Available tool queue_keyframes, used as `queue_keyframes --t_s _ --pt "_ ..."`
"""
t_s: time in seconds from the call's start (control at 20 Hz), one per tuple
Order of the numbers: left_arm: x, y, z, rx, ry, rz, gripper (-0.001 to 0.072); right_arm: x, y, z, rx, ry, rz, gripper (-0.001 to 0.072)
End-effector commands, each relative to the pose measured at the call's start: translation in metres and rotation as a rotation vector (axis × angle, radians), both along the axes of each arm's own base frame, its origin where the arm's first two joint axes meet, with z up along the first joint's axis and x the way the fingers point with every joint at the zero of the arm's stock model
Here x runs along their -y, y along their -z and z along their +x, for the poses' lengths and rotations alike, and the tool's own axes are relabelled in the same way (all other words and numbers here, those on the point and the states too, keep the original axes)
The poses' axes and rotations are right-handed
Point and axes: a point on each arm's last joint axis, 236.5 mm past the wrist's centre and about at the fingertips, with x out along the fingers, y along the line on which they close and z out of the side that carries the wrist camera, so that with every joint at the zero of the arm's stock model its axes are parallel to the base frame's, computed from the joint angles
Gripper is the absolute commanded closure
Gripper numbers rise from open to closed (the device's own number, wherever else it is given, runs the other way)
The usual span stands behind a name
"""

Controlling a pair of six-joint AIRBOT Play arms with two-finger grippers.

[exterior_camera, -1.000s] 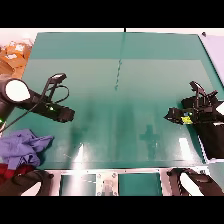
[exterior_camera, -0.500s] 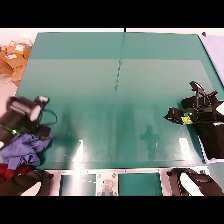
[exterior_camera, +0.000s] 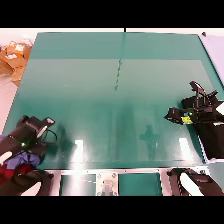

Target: Fold the shirts.

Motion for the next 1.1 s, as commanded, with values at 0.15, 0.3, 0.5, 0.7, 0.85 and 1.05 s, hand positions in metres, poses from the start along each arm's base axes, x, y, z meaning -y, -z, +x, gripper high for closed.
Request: queue_keyframes --t_s 0.15,0.3,0.5,0.7,0.85,1.05 --pt "0.094 -0.184 0.149 0.563 0.065 -0.333 0.0687 -0.001 0.002 -0.001 -0.005 0.0 0.003 0.0695" --pt "0.211 -0.326 0.182 0.929 0.263 -0.777 0.0687 -0.004 0.001 -0.001 -0.002 0.005 0.021 0.0695" --pt "0.295 -0.34 0.184 0.905 0.367 -1.043 0.0687 -0.023 -0.009 0.008 0.021 0.028 0.124 0.0693" --pt "0.377 -0.247 0.178 0.517 0.374 -1.245 0.0685 -0.026 -0.012 0.014 0.038 0.041 0.15 0.0613" --pt "0.389 -0.174 0.194 0.367 0.253 -1.204 0.0052 -0.026 -0.018 0.021 0.065 0.052 0.157 0.0396" --pt "0.335 -0.164 0.224 0.347 0.091 -1.134 0.0002 -0.002 -0.035 0.062 0.108 0.127 0.165 0.0248"
